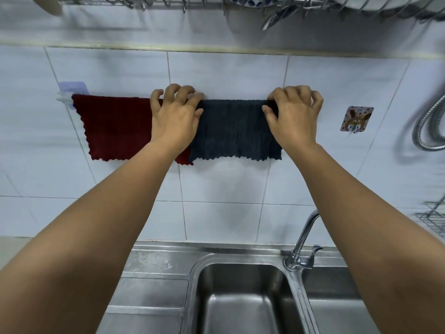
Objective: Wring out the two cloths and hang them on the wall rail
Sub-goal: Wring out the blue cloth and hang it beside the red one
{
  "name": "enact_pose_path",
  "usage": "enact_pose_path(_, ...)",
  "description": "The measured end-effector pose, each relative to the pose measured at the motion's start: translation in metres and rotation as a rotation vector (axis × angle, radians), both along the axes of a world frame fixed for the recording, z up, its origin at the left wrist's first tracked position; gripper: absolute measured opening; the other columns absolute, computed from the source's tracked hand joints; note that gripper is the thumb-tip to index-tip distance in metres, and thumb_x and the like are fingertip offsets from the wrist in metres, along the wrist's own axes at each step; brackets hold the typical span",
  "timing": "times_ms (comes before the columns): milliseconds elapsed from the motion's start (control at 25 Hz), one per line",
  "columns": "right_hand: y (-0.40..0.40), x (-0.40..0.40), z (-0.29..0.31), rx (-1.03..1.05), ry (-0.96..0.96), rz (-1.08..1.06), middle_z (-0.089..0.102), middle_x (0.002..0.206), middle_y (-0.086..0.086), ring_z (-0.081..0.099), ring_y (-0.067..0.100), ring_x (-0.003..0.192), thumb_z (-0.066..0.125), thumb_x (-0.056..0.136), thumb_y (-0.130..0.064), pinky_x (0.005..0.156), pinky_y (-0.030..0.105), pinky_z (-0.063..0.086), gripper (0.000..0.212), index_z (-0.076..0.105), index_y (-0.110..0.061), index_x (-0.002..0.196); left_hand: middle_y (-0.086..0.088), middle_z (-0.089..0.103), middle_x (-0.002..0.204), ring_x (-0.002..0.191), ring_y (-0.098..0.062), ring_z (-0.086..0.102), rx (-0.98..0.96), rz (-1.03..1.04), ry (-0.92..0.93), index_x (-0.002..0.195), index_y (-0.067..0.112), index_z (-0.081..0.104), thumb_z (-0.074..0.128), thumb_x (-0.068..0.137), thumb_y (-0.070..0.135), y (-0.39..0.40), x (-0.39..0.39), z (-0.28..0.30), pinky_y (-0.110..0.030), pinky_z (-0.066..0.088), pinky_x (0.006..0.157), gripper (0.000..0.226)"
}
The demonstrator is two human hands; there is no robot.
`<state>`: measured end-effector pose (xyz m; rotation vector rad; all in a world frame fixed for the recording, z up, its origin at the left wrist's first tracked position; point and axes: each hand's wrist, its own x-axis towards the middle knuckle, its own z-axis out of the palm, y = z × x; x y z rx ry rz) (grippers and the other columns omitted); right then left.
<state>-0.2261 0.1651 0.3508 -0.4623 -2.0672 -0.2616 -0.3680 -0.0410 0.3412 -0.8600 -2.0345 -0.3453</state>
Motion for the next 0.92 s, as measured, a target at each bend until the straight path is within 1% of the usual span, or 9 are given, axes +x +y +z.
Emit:
enact_pose_path(80, -0.002, 0.004, -0.005, -0.035, 0.058, 0.016, 0.06, 0.121, 0.001, 0.043, 0.024, 0.122, 0.045, 0.094, -0.041, 0.104, 0.043, 0.023, 0.032, 0.059, -0.023, 0.117, -0.007, 0.049, 0.134, 0.126, -0.029, 0.042, 0.131, -0.001, -0.021, 0.133, 0.017, 0.047, 0.045, 0.096, 0.03, 0.001, 0.012, -0.011, -0.046, 0.027, 0.103, 0.039)
enact_pose_path(200, -0.008, 0.009, -0.028, -0.196, 0.303, -0.001, 0.058, 0.114, 0.005, 0.049, 0.026, 0.109, 0.047, 0.092, -0.04, 0.093, 0.041, 0.033, 0.031, 0.056, -0.018, 0.112, -0.006, 0.059, 0.093, 0.085, -0.022, 0.054, 0.429, -0.194, -0.254, 0.101, 0.011, 0.055, 0.046, 0.097, 0.034, 0.006, 0.041, -0.048, -0.039, 0.043, 0.076, 0.025)
enact_pose_path(280, -0.009, 0.009, -0.052, -0.453, 0.356, 0.031, 0.057, 0.108, 0.006, 0.051, 0.026, 0.105, 0.05, 0.089, -0.044, 0.087, 0.037, 0.033, 0.034, 0.052, -0.014, 0.106, -0.002, 0.059, 0.07, 0.065, -0.017, 0.052, 0.566, -0.277, -0.716, 0.083, 0.007, 0.055, 0.046, 0.097, 0.045, 0.013, 0.06, -0.078, -0.036, 0.045, 0.066, 0.042)
enact_pose_path(320, -0.009, 0.008, -0.063, -0.62, 0.348, 0.058, 0.057, 0.108, 0.005, 0.051, 0.025, 0.105, 0.053, 0.088, -0.048, 0.086, 0.036, 0.032, 0.039, 0.051, -0.013, 0.106, -0.002, 0.061, 0.067, 0.066, -0.018, 0.055, 0.641, -0.281, -0.979, 0.082, 0.007, 0.057, 0.045, 0.095, 0.052, 0.016, 0.065, -0.089, -0.036, 0.048, 0.069, 0.048)
enact_pose_path(400, -0.007, 0.004, -0.076, -0.965, 0.337, 0.09, 0.058, 0.112, 0.003, 0.05, 0.024, 0.11, 0.055, 0.085, -0.058, 0.09, 0.036, 0.033, 0.05, 0.05, -0.014, 0.109, -0.002, 0.067, 0.084, 0.082, -0.02, 0.061, 0.852, -0.318, -1.468, 0.095, 0.011, 0.059, 0.047, 0.09, 0.06, 0.023, 0.068, -0.097, -0.035, 0.05, 0.079, 0.051)
enact_pose_path(480, -0.004, 0.001, -0.081, -1.138, 0.302, 0.101, 0.058, 0.115, 0.0, 0.049, 0.024, 0.115, 0.053, 0.084, -0.062, 0.098, 0.041, 0.035, 0.053, 0.053, -0.017, 0.111, -0.001, 0.062, 0.107, 0.101, -0.02, 0.06, 1.055, -0.446, -1.749, 0.106, 0.016, 0.054, 0.055, 0.087, 0.058, 0.03, 0.062, -0.094, -0.034, 0.051, 0.086, 0.046)
enact_pose_path(640, 0.001, -0.002, -0.087, -1.223, 0.219, 0.22, 0.06, 0.103, -0.004, 0.052, 0.024, 0.108, 0.057, 0.083, -0.054, 0.099, 0.05, 0.042, 0.028, 0.056, -0.027, 0.09, -0.004, 0.061, 0.123, 0.11, -0.016, 0.06, 1.479, -0.642, -1.757, 0.121, 0.012, 0.056, 0.068, 0.087, 0.034, 0.042, 0.049, -0.085, -0.029, 0.048, 0.089, 0.042)
enact_pose_path(800, -0.003, 0.009, -0.087, -1.336, 0.312, 0.445, 0.056, 0.084, -0.001, 0.058, 0.019, 0.084, 0.062, 0.09, -0.029, 0.071, 0.024, 0.046, 0.024, 0.042, -0.021, 0.078, -0.004, 0.065, 0.116, 0.108, -0.017, 0.061, 1.649, -0.761, -1.753, 0.12, 0.011, 0.058, 0.066, 0.09, 0.022, 0.044, 0.059, -0.083, -0.031, 0.044, 0.104, 0.033)
enact_pose_path(920, -0.011, 0.025, -0.084, -1.341, 0.331, 0.467, 0.062, 0.09, 0.0, 0.066, 0.017, 0.073, 0.061, 0.092, -0.023, 0.063, 0.02, 0.043, 0.02, 0.042, -0.02, 0.084, -0.009, 0.066, 0.12, 0.099, -0.018, 0.065, 1.75, -0.869, -1.727, 0.123, 0.008, 0.057, 0.064, 0.091, 0.016, 0.035, 0.077, -0.082, -0.031, 0.052, 0.093, 0.033)
